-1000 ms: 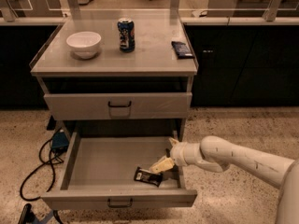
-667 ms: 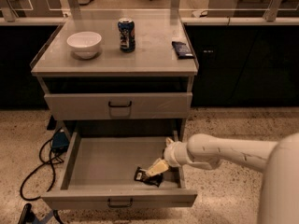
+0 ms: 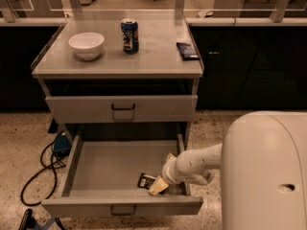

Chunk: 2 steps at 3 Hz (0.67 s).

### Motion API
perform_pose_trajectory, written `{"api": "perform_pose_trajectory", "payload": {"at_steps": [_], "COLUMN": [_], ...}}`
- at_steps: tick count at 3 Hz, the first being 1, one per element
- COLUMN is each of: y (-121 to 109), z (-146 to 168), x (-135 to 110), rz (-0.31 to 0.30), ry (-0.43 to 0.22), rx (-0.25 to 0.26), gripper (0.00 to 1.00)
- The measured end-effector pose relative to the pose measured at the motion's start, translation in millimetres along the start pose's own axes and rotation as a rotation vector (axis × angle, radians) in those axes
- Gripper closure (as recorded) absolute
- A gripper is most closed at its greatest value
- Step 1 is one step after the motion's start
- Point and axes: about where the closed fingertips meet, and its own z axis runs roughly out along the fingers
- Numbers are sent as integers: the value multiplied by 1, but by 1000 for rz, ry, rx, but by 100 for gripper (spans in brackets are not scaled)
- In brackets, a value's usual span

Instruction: Pick rxbar chocolate from middle drawer and place on counter

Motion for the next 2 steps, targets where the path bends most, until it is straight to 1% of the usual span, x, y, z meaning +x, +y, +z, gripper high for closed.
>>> {"api": "perform_pose_trajectory", "payload": {"at_steps": [1,2], "y": [0,-13], "z": [0,-14], "x": [0,-11], "rz": [0,-1], "ry": [0,-13], "rx": [0,31], "gripper": [0,0]}}
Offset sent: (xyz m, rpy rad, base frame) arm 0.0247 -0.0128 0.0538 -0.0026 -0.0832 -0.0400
